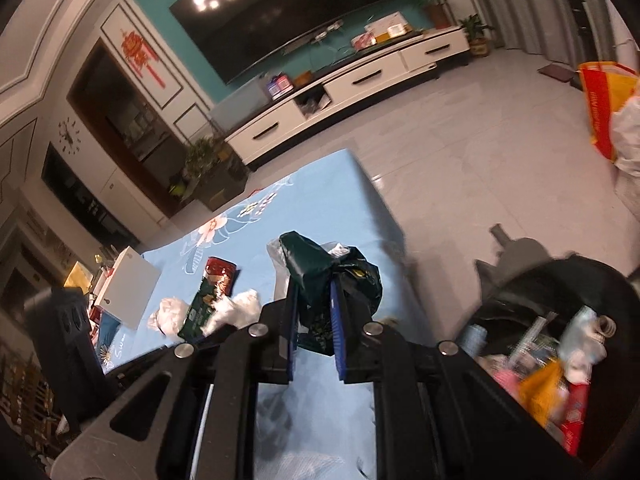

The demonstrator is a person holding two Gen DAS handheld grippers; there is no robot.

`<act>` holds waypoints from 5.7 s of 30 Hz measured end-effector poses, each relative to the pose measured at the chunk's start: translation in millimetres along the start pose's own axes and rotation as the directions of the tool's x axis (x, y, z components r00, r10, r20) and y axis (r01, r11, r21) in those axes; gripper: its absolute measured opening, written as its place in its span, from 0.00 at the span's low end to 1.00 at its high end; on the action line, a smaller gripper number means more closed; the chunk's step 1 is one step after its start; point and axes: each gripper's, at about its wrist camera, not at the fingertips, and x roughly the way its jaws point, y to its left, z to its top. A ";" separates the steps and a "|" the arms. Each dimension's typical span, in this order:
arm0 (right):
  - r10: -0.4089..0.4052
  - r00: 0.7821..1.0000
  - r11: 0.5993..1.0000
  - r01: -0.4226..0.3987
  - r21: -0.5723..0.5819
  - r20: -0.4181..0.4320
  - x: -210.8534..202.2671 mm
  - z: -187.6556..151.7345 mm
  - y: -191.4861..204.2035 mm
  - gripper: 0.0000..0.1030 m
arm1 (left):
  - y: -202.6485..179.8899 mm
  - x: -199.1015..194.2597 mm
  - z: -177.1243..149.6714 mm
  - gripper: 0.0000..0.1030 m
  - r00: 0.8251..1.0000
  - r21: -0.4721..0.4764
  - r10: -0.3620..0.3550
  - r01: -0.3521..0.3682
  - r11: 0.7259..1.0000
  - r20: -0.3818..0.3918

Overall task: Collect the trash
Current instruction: 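Carry the white tissue and dark green bag in both tools over the bucket, then open both tools to drop the tissue and green bag into the bucket, then move both open tools across the table toward the white bag and chip bag, then grasp the white plastic bag with the left tool while the right tool grasps the green chip bag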

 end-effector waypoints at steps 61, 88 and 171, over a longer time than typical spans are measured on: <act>-0.341 0.940 0.916 0.339 0.215 -0.027 -120.7 -74.3 -135.0 0.73 | -154.1 16.7 -47.1 0.88 0.989 0.260 -0.065 0.099 0.960 -0.134; -0.203 0.974 0.979 0.201 -0.026 -0.102 -111.3 -97.6 9.1 0.94 | -5.3 -119.1 -108.4 0.97 0.987 -0.081 0.131 -0.138 0.987 -0.094; -0.109 0.943 0.985 0.061 -0.161 -0.315 238.3 -42.2 167.1 0.49 | 237.4 -65.9 -23.2 0.97 0.982 -0.402 0.180 -0.144 0.904 0.052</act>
